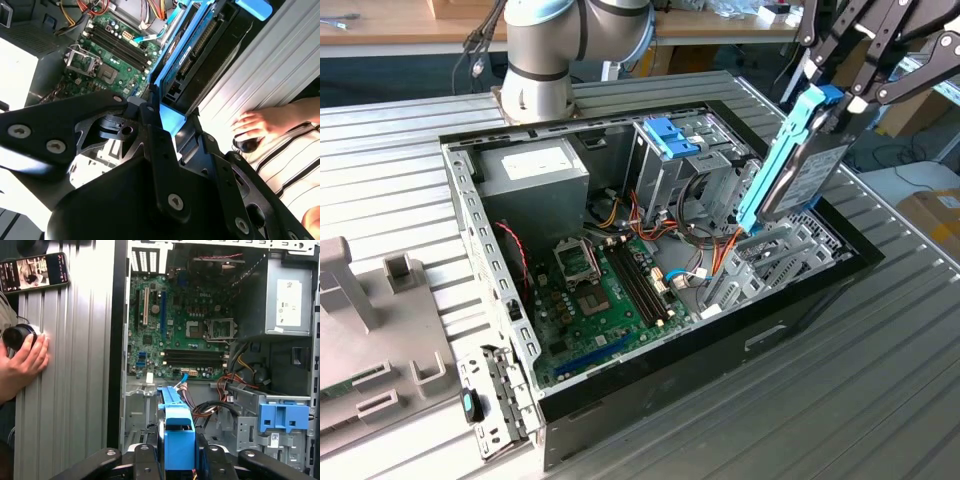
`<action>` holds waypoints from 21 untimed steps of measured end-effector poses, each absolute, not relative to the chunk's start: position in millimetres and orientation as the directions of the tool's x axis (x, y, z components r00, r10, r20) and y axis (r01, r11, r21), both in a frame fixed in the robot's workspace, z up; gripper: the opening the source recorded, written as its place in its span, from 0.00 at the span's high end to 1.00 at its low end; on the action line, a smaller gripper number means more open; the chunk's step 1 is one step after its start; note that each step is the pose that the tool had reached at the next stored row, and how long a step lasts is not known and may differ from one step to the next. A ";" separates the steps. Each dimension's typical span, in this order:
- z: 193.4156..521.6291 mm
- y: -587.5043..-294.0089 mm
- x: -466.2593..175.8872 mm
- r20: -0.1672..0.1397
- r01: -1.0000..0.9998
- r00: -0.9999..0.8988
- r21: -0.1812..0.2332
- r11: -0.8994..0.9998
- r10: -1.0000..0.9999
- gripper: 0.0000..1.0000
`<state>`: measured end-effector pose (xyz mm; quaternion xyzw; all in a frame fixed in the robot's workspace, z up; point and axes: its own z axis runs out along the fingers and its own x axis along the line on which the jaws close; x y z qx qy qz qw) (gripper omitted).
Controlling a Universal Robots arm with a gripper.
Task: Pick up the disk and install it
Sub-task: 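Pick up the disk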
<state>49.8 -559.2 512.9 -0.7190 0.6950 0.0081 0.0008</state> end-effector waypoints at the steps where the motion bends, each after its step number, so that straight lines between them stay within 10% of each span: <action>1: 511.8 -559.2 51.3 -0.013 -0.999 0.034 0.010 -0.034 -0.999 0.64; 21: 487.4 -558.1 67.7 -0.010 -1.000 0.027 0.010 -0.027 -1.000 0.64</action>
